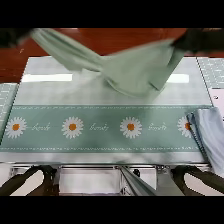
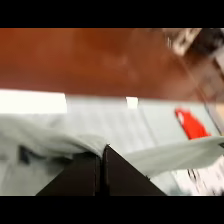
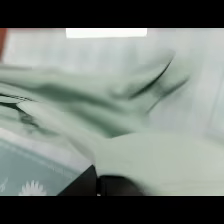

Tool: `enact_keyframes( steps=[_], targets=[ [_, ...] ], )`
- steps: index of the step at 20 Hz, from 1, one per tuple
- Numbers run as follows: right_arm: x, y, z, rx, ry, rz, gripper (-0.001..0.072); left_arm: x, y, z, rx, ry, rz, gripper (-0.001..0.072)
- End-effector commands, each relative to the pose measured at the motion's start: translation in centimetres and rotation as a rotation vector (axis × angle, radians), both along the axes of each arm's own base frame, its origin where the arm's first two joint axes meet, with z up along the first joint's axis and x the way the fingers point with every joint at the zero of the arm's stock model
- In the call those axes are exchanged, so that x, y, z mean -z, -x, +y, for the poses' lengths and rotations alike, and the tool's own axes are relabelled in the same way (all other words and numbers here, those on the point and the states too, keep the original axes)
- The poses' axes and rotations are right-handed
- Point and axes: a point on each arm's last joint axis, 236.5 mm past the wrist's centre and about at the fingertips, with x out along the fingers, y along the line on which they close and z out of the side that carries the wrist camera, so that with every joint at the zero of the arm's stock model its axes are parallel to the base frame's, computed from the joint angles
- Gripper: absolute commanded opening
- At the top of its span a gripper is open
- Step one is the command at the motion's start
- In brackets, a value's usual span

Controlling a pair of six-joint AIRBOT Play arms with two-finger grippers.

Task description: Fold the shirts.

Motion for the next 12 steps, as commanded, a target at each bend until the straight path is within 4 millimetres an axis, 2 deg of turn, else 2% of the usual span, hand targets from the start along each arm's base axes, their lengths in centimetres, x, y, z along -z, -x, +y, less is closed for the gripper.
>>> enact_keyframes(
  steps=[1,3,6,9,12],
  targets=[
    [-15.5,6.5,-0.4,0.015,0.061,-0.400,0.0019,-14.3,7.9,1.0,-0.152,-0.103,-0.391,0.0027],
    [-18.8,10.6,-1.1,0.051,0.089,-0.516,0.0020,-17.6,12.3,2.3,-0.281,-0.194,-0.472,0.0027],
    [-20.6,16.3,-2.1,0.099,0.154,-0.606,0.0020,-20.0,18.2,4.5,-0.501,-0.343,-0.556,0.0027],
    [-20.4,20.9,-2.7,0.120,0.207,-0.629,0.0020,-20.5,23.8,4.6,-0.639,-0.461,-0.606,0.0027],
    [-17.9,23.7,-3.2,0.107,0.276,-0.555,0.0020,-19.3,27.0,3.8,-0.661,-0.540,-0.593,0.0027]
  ],
)
